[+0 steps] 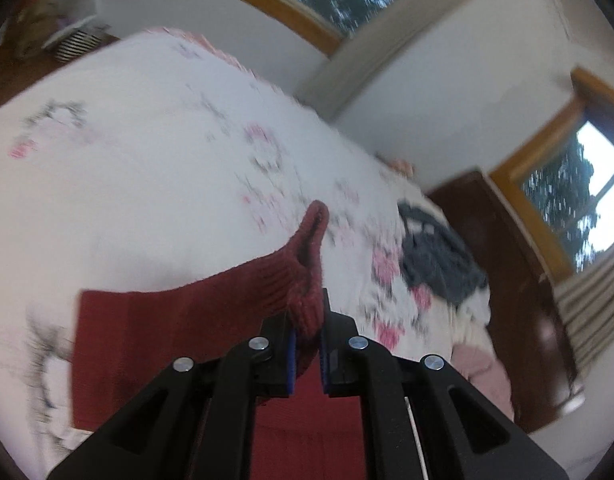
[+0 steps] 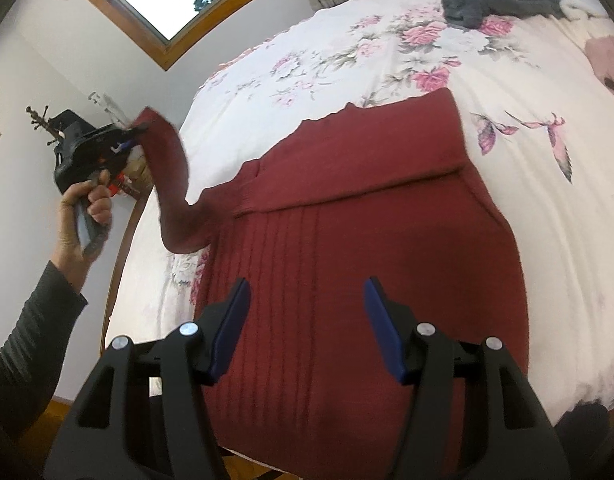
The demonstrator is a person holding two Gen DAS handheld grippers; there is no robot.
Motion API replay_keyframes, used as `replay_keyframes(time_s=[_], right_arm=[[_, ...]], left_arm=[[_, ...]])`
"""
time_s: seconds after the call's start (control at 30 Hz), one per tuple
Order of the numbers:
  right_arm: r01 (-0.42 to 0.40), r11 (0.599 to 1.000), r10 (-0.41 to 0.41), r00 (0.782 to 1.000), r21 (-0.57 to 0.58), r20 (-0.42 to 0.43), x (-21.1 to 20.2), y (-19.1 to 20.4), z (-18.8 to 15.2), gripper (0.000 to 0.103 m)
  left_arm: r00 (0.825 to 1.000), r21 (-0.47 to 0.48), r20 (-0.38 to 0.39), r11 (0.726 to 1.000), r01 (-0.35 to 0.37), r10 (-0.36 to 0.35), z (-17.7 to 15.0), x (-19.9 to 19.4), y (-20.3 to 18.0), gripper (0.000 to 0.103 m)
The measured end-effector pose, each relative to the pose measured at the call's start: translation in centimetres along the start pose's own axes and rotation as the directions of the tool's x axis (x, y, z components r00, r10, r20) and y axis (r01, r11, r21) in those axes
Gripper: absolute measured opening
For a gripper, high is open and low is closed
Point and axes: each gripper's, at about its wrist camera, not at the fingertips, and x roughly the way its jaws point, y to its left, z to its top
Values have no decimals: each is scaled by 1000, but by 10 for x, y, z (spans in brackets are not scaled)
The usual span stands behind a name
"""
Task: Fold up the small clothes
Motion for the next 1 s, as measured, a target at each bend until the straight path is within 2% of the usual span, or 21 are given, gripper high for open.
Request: replay_keyframes(time_s=[0.17, 0.37, 0.43, 0.5, 0.53, 0.57, 0.6, 0.73, 0.77, 0.8, 0.87, 0.93, 1.0], right_arm=[[10, 1000, -10, 1000, 22, -7, 5, -13, 2, 59], [17, 999, -17, 1000, 42, -15, 13, -24, 8, 61], [13, 999, -12, 1000, 44, -24, 18, -26, 13, 62], [9, 999, -7, 999, 45, -34, 24, -28, 22, 66], [-13, 998, 16, 999, 62, -42, 28, -30, 27, 68], [-45, 995, 50, 997, 86, -55, 33, -32, 34, 70], [-84, 989, 94, 993, 123, -74, 42, -36, 45, 70], [-203, 953, 235, 963, 224, -129, 90, -42, 91, 70], [-234, 938, 276, 951, 256, -143, 106, -44, 102, 69], [-274, 909, 336, 928, 313, -163, 131, -48, 116, 62], [-299, 871, 391, 902, 391, -182, 167, -54, 136, 55], [-310, 834, 436, 877, 456, -202, 208, -59, 152, 54], [-276, 819, 432, 874, 503, -224, 241, -62, 162, 54]], left_arm=[[990, 43, -139, 999, -1, 7, -40, 73, -23, 8], [954, 70, -297, 997, -21, 40, -100, 155, -27, 9], [938, 88, -341, 996, -34, 62, -116, 173, -25, 12], [929, 89, -363, 995, -41, 71, -128, 182, -20, 31], [928, 84, -366, 996, -39, 68, -132, 183, -15, 36], [932, 78, -358, 996, -37, 63, -135, 178, -11, 45], [936, 72, -346, 997, -41, 64, -137, 170, -5, 51], [945, 4, -325, 1000, -30, 30, -142, 130, 17, 55], [948, -11, -317, 999, -34, 29, -148, 114, 23, 56], [950, -25, -311, 999, -32, 23, -154, 102, 29, 57], [953, -56, -301, 998, -40, 21, -173, 75, 40, 60], [958, -89, -287, 995, -49, 22, -191, 52, 51, 62], [960, -128, -281, 990, -60, 21, -214, 29, 61, 63]])
